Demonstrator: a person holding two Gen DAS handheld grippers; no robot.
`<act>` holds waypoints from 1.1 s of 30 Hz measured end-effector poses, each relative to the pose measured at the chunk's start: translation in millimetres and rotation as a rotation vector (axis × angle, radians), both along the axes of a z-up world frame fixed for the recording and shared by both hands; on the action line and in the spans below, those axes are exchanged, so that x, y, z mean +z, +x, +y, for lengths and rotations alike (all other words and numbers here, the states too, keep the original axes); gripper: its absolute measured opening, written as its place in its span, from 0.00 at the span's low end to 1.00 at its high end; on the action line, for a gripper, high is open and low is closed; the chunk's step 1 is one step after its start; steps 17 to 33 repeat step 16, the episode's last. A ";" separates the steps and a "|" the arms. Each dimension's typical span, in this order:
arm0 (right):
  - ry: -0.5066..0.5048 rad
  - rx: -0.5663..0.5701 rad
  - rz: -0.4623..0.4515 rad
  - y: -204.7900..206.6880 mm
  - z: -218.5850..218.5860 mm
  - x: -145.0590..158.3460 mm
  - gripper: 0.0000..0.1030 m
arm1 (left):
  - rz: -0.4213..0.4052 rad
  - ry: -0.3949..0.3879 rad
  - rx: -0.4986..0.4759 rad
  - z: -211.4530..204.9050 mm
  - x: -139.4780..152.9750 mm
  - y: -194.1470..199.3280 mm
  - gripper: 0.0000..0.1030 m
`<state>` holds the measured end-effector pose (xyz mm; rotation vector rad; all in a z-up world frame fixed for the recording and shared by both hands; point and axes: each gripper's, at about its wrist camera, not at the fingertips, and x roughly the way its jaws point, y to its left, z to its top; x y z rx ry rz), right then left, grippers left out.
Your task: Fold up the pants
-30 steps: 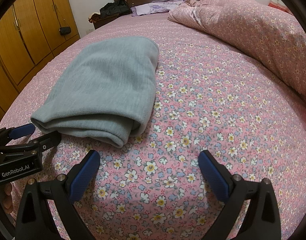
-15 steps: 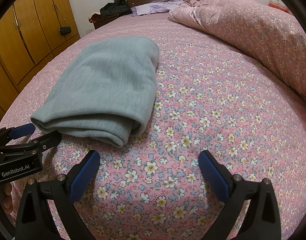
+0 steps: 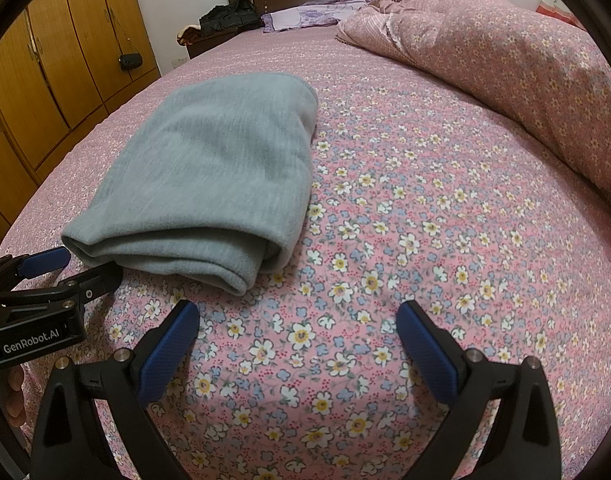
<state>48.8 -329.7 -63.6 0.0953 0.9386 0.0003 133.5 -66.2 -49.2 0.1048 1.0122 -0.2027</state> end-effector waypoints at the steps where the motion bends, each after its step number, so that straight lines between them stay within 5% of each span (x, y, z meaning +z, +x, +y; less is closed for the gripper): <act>1: 0.000 0.000 0.000 0.0 0.1 0.0 0.99 | 0.000 0.000 -0.001 0.1 0.0 -0.4 0.75; 33: 0.000 -0.001 0.000 -0.8 0.3 -0.2 0.99 | 0.002 0.001 -0.007 0.5 -0.2 0.3 0.75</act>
